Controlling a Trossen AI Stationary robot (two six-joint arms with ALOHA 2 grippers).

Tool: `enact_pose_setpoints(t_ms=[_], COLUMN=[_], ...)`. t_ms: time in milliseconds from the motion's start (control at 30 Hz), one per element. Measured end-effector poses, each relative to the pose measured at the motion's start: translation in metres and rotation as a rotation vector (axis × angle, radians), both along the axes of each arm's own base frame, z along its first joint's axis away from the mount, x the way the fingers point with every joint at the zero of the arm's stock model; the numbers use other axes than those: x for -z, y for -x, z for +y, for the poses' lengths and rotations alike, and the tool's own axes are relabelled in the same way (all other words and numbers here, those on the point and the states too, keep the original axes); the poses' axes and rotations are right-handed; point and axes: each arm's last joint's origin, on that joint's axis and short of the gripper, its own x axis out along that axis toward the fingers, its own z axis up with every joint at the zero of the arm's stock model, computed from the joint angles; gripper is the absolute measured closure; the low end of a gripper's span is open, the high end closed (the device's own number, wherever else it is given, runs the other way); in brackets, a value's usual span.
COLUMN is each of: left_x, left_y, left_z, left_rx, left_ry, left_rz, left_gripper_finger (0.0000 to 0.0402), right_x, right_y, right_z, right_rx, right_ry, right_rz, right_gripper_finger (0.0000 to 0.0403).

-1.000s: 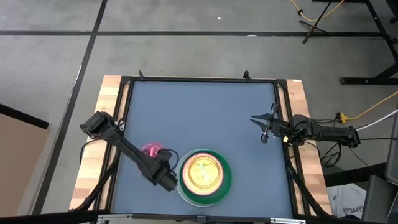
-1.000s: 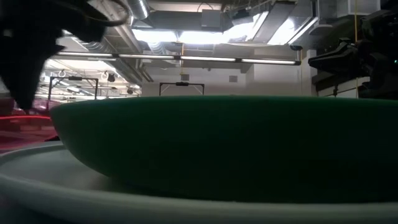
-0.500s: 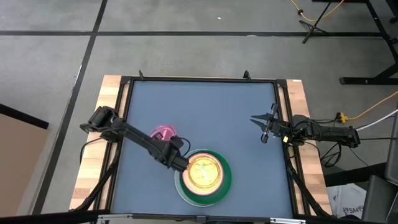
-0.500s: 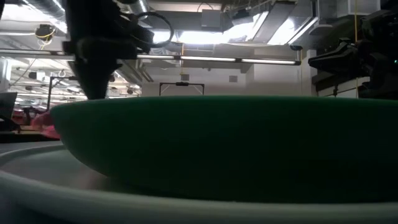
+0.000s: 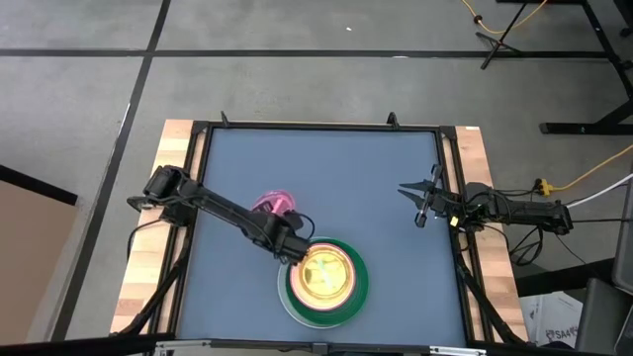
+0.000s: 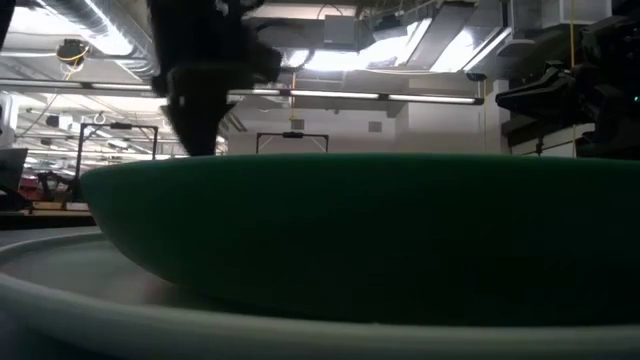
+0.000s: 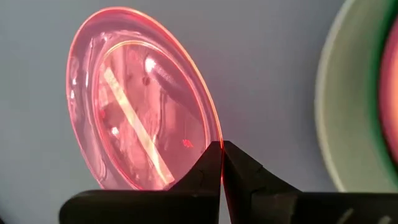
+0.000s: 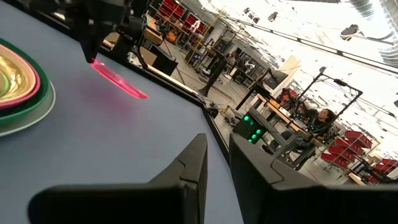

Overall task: Stack plastic plates
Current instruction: Stack the pink plate on the green plate

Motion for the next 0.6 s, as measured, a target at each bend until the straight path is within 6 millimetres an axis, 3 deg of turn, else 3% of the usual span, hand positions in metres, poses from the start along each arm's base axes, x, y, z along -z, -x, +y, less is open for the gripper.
enact_pose_setpoints(t_ms=[333, 600], left_x=[-0.045, -0.077], left_y=[-0.023, -0.031], left_z=[-0.007, -0.026], left_rx=[0.280, 0.584], left_ry=[-0.095, -0.146], left_rz=[-0.073, -0.098], left_gripper_finger=[0.0401, 0.0401], right_x=[0.000, 0.000], right_y=[0.000, 0.000], right_z=[0.000, 0.000], right_rx=[0.000, 0.000], right_ry=[0.000, 0.000], right_rz=[0.000, 0.000], right_gripper_finger=[0.0341, 0.0341])
